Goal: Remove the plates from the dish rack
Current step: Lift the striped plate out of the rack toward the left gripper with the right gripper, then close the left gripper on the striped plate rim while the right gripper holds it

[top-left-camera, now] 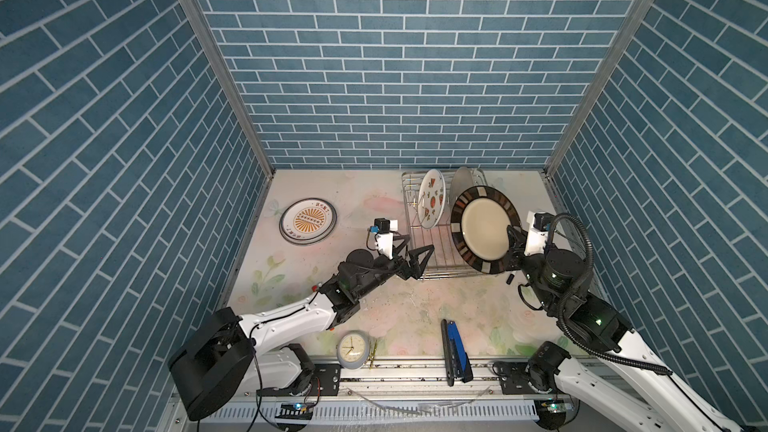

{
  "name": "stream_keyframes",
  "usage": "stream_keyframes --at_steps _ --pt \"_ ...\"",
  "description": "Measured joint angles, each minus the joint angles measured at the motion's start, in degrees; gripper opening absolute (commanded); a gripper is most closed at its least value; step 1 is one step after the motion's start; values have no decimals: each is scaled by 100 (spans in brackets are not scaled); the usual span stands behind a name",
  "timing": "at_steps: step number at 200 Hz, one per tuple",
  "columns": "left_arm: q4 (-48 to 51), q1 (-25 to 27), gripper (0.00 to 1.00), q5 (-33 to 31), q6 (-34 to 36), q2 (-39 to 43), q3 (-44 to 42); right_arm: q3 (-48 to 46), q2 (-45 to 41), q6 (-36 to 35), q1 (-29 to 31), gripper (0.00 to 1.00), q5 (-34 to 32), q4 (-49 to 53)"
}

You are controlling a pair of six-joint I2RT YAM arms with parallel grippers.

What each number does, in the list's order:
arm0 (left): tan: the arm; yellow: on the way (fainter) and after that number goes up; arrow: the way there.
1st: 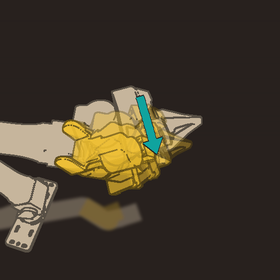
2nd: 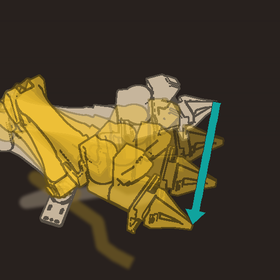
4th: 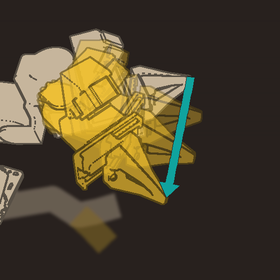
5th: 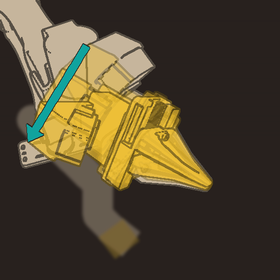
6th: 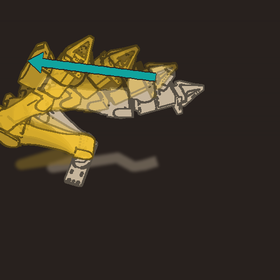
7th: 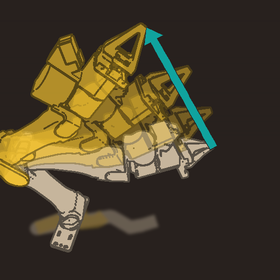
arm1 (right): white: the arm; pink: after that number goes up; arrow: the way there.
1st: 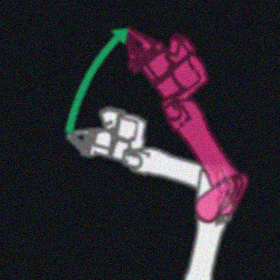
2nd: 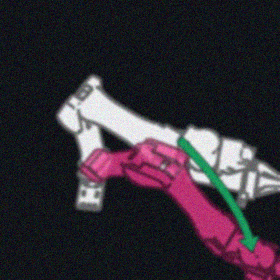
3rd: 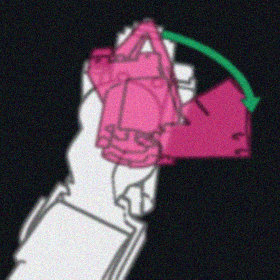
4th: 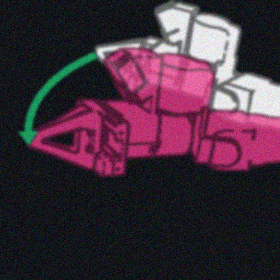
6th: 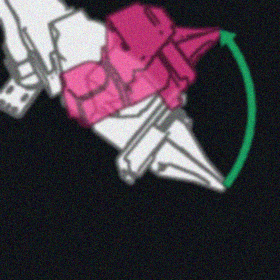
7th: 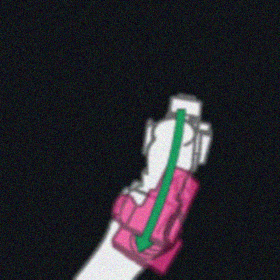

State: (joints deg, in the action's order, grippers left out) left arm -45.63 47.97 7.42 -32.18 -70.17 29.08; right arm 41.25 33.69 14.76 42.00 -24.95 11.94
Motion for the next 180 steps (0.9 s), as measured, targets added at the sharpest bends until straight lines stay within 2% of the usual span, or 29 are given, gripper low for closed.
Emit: stream_keyframes --at_steps 63,116,132,157,169,180 --pt "-616 -146 100 214 -380 -2 -334 -315 -278 514 -17 0 1381 -55" --pt "-1126 -382 100 348 -789 -2 -586 -374 28 1073 -149 0 2485 -601" --pt "-1172 -402 100 363 -846 4 -669 -404 101 1235 -319 0 2837 -713" --pt "-1233 -409 100 367 -898 74 -743 -505 208 1692 -977 0 3665 -1062" --pt "-1307 -409 95 400 -940 92 -769 -555 315 1919 -1239 0 3969 -1305" --pt "-1388 -411 82 459 -1023 90 -782 -592 446 2100 -1379 0 4162 -1530"
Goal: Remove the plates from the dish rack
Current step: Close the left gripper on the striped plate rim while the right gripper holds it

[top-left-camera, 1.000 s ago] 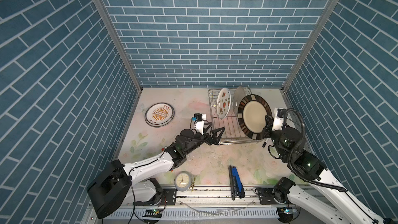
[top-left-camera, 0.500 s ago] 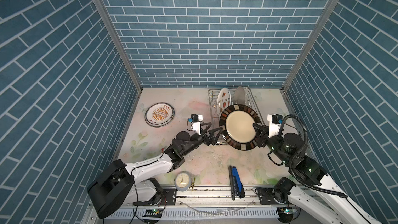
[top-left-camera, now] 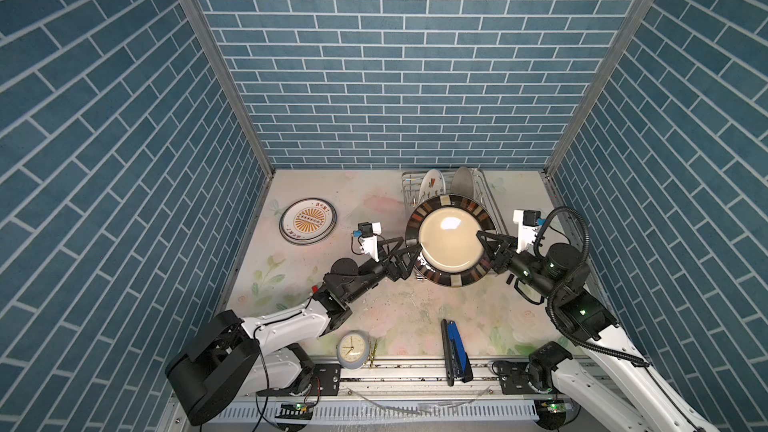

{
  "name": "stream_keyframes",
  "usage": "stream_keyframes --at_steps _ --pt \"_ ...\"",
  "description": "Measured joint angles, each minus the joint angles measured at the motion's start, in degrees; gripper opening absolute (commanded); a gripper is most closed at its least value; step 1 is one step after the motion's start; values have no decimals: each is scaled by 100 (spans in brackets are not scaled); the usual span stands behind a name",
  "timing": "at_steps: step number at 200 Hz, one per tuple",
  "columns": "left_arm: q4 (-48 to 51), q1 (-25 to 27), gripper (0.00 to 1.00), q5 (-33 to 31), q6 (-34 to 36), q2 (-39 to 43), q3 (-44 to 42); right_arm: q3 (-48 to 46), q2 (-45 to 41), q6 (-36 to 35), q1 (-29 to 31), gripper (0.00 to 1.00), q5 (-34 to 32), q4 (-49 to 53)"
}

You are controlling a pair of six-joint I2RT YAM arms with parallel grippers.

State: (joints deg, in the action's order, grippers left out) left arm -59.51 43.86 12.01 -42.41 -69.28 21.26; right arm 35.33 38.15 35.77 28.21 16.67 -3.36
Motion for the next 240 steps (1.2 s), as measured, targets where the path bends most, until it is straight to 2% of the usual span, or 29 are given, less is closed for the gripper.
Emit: stream_keyframes --at_steps 25,60,89,148,165,206,226,240 --pt "-275 -2 51 179 -127 -37 -39 -50 284 238 -48 0 417 -372" --pt "-358 -7 39 271 -236 -44 -42 -114 376 354 -55 0 778 -590" --pt "-431 -7 21 293 -345 -61 -42 -151 376 385 -90 0 872 -734" --pt "-459 -7 19 426 -511 -146 -39 -188 424 326 -254 0 977 -752" --pt "-409 -9 11 413 -586 -146 -39 -192 503 282 -299 0 1047 -833" --pt "-400 -52 0 382 -931 -133 -22 -197 708 153 -343 0 1143 -1128" --pt "-269 -105 0 304 -992 -133 -22 -192 1040 186 -382 0 1257 -1351" --pt "-142 -131 0 254 -1058 -140 -22 -188 1279 249 -409 10 1368 -1467"
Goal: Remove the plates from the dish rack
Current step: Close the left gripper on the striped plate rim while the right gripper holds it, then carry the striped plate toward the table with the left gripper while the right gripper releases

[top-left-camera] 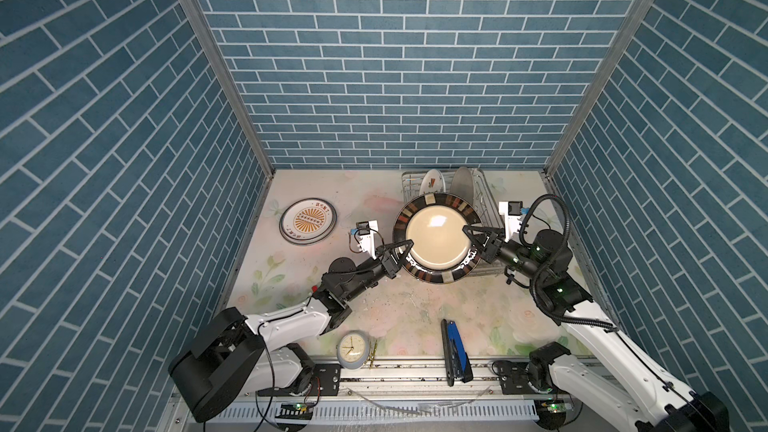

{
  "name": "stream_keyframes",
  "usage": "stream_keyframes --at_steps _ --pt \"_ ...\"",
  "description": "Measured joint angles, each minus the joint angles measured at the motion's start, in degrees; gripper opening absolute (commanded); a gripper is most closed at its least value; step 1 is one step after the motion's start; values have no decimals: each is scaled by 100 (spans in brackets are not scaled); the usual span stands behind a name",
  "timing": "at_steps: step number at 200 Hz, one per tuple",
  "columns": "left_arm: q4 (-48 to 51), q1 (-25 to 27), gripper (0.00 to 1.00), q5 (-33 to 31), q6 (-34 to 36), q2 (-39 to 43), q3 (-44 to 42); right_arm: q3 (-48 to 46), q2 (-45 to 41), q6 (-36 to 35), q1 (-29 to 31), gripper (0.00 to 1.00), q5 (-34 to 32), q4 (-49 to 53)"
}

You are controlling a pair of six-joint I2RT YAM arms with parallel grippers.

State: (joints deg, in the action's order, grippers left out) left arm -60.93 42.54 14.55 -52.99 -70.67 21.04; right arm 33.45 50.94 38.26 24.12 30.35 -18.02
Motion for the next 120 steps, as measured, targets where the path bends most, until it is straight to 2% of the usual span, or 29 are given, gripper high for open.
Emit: stream_keyframes --at_steps 26,43,94,96,100,102,109,120 --pt "175 11 0 -151 81 -4 0 2 299 17 -31 25 57 -87" --pt "415 52 0 -236 232 17 0 2 509 -26 -39 40 52 -94" --pt "807 87 0 -437 367 20 0 -2 638 -26 -37 77 70 -155" --pt "809 87 0 -444 367 20 0 -4 638 -20 -37 79 74 -164" --pt "831 87 0 -452 374 20 -2 -4 638 -9 -37 92 74 -175" --pt "837 87 0 -459 372 20 -2 -4 638 4 -37 95 79 -179" --pt "866 87 0 -490 380 20 -7 -9 638 33 -35 98 79 -210" --pt "940 85 0 -549 378 17 -22 -9 638 22 -33 99 76 -260"
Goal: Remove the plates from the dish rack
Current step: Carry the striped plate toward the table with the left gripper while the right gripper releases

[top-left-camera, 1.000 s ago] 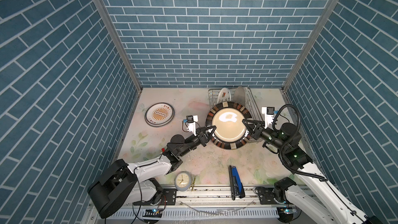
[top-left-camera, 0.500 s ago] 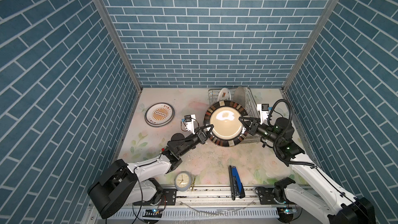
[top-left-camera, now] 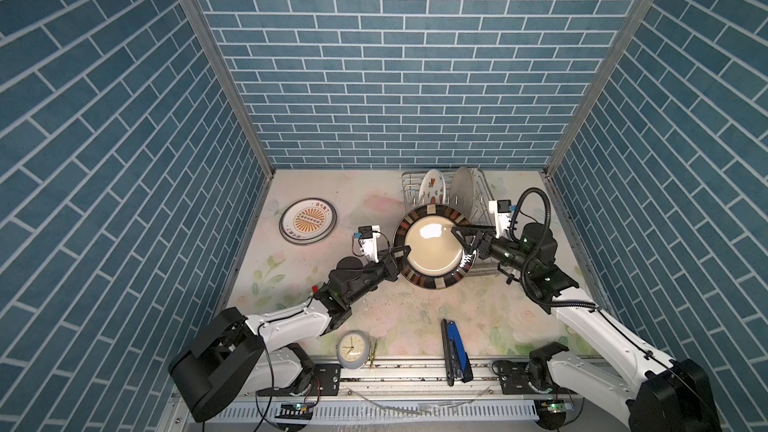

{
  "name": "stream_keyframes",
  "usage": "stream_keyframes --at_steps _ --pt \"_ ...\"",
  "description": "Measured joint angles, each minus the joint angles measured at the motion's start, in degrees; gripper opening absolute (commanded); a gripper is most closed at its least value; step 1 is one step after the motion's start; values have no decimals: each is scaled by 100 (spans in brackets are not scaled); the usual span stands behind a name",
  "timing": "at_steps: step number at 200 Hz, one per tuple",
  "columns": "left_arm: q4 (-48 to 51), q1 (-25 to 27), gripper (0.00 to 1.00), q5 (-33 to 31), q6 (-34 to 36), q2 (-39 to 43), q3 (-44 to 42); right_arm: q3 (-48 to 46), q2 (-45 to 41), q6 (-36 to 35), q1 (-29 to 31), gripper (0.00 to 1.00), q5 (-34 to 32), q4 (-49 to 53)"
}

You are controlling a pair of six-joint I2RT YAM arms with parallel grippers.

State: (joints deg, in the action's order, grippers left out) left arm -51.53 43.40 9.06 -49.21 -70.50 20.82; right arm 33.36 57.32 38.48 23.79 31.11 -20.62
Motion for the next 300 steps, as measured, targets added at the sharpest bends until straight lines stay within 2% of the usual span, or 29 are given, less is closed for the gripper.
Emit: stream_keyframes --at_steps 94,174,213,244,274,300 --pt "-72 -205 0 -118 -393 -109 -350 -28 205 9 11 99 -33 -199" --pt "-1016 -876 0 0 -1510 -675 -592 -31 457 -24 127 99 -227 -216" --pt "-1311 -1080 0 -22 -1884 -667 -778 -31 461 -190 492 99 -516 -195" --pt "-1222 -1246 0 -81 -2057 -485 -831 33 588 -472 1005 99 -890 -24" --pt "-1163 -1351 0 -319 -2155 -142 -946 245 776 -739 1478 99 -1235 236" --pt "-616 -1373 0 -518 -2162 413 -951 387 868 -857 1668 99 -1528 299"
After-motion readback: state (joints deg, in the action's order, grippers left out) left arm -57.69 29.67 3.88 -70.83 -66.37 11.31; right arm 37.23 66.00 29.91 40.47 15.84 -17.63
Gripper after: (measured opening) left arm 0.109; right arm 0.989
